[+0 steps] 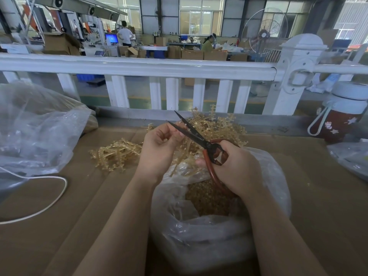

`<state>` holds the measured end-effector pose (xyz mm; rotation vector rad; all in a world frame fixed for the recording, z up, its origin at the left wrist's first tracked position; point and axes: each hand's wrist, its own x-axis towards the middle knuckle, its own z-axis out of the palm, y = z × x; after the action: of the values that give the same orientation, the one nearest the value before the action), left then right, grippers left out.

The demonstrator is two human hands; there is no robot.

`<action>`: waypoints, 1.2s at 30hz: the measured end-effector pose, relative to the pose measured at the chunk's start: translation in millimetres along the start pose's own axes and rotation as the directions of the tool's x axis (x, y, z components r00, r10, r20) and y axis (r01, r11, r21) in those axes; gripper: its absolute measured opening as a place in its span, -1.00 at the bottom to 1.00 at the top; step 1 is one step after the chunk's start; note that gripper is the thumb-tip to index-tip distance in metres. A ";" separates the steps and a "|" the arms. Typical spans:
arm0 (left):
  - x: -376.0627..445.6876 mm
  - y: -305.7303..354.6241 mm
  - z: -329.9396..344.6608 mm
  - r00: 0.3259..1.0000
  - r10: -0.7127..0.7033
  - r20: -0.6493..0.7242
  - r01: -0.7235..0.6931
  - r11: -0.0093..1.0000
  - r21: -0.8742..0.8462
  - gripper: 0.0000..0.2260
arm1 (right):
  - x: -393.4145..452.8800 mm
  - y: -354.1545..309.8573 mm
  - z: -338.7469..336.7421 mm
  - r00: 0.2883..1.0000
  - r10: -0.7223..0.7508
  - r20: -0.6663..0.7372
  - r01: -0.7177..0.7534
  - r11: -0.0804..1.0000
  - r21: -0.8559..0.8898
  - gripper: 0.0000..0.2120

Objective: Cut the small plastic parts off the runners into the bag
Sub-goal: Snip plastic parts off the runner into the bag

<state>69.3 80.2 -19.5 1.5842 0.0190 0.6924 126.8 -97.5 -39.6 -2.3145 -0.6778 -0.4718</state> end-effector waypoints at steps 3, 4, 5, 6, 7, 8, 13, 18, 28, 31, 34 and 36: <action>-1.1 1.8 0.6 1.000 0.000 0.003 0.000 1.000 -0.018 -0.90 | 0.8 0.8 0.2 1.000 0.003 0.003 -0.002 1.000 -0.014 -0.24; -1.5 2.2 0.9 1.000 0.004 0.005 -0.004 1.000 -0.029 -0.89 | 1.2 1.3 0.3 1.000 0.007 0.007 -0.007 1.000 -0.016 -0.24; -1.9 2.4 1.3 1.000 0.007 0.009 -0.007 0.999 -0.042 -0.88 | 1.7 1.8 0.4 1.000 0.013 0.013 -0.013 1.000 -0.017 -0.23; -2.3 2.6 1.8 1.000 0.008 0.013 -0.007 0.998 -0.056 -0.88 | 1.9 2.1 0.3 1.000 0.017 0.018 -0.017 1.000 -0.015 -0.23; -2.6 2.7 2.3 1.000 0.005 0.014 -0.004 0.997 -0.071 -0.88 | 2.0 2.2 0.2 1.000 0.019 0.023 -0.019 1.000 -0.012 -0.24; -2.8 2.6 2.6 1.000 0.002 0.013 -0.001 0.996 -0.084 -0.89 | 2.0 2.0 0.2 0.999 0.020 0.025 -0.020 1.000 -0.008 -0.26; -2.7 1.8 3.1 1.000 -0.012 0.012 0.013 0.994 -0.110 -0.90 | 1.6 1.9 0.4 0.999 0.026 0.019 -0.026 1.000 -0.001 -0.27; -2.4 0.8 2.8 1.000 -0.019 0.004 0.019 0.994 -0.110 -0.92 | 0.1 1.3 -0.1 1.000 0.013 0.009 -0.013 1.000 0.018 -0.30; -2.0 -0.6 2.3 1.000 -0.002 0.023 0.003 0.999 -0.047 -0.90 | 0.7 1.6 1.2 1.000 0.020 0.002 -0.020 1.000 0.011 -0.30; -2.6 -0.4 4.5 0.999 0.015 0.040 -0.015 1.000 -0.010 -0.88 | 0.5 1.4 0.9 1.000 0.023 -0.015 -0.023 1.000 0.006 -0.31; -2.9 -0.7 6.1 0.999 0.015 0.040 -0.015 1.000 0.005 -0.85 | 0.7 1.4 0.9 1.000 0.016 -0.019 -0.016 1.000 -0.002 -0.34; -2.5 -1.2 6.1 0.999 0.008 0.045 -0.008 1.000 0.005 -0.85 | 0.7 1.6 0.4 1.000 0.013 -0.015 -0.013 1.000 -0.002 -0.35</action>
<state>70.4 73.8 -21.4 1.6052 -0.0188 0.6627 128.3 -98.0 -40.4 -2.3144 -0.6546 -0.4833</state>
